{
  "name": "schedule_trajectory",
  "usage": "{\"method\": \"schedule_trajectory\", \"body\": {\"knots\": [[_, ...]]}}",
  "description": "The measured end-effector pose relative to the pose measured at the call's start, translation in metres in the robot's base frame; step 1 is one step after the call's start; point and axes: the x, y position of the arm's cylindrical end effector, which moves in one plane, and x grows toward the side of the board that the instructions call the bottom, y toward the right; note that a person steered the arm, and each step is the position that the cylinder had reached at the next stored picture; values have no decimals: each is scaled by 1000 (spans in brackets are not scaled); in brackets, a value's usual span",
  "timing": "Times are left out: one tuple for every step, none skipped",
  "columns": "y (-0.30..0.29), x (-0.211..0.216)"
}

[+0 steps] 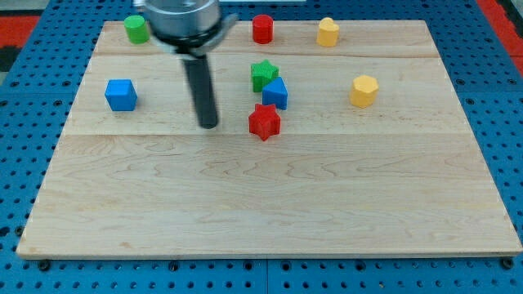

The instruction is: Move the red star diagonally to the bottom left of hexagon

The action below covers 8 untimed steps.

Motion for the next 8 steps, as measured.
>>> {"method": "schedule_trajectory", "body": {"knots": [[78, 0], [75, -8], [169, -3], [222, 29], [219, 68], [193, 25], [175, 8], [135, 1]]}}
